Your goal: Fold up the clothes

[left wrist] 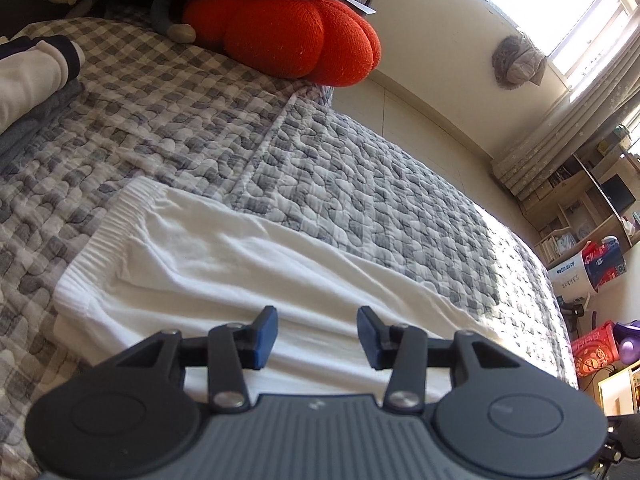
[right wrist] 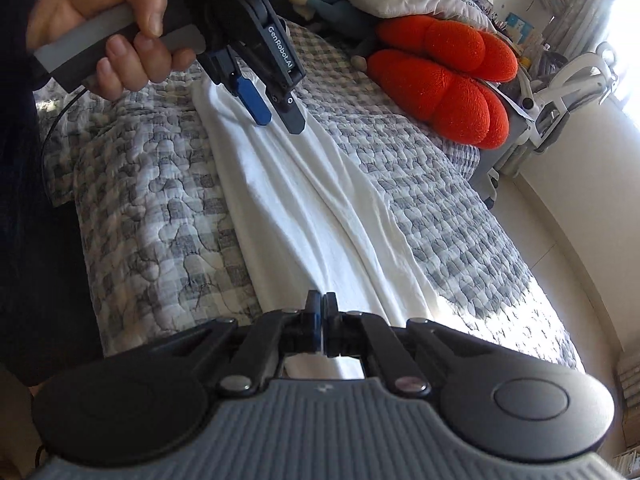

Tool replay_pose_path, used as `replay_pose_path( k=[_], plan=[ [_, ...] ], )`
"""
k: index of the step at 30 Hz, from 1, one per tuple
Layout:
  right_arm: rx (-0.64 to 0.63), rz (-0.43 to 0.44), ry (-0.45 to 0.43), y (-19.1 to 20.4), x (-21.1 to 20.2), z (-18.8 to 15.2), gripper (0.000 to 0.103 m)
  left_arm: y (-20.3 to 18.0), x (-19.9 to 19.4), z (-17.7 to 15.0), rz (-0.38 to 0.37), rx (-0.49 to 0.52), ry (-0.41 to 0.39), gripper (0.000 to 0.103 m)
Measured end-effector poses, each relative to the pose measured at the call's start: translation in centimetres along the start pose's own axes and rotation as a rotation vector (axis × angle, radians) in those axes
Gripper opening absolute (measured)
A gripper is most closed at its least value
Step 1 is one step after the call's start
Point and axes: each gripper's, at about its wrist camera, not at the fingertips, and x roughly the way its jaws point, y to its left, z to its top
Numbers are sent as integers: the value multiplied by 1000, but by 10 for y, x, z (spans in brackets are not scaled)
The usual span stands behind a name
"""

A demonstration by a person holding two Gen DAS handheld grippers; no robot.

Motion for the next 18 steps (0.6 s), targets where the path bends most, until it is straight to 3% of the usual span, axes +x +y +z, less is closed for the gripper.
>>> replay_pose_path(
  k=[11, 18],
  plan=[
    [-73, 74, 52, 22, 2, -13, 0, -2, -1, -3, -1, 12, 8, 45],
    [-106, -14, 77, 26, 10, -18, 1, -1, 3, -2, 9, 16, 19, 46]
  ],
)
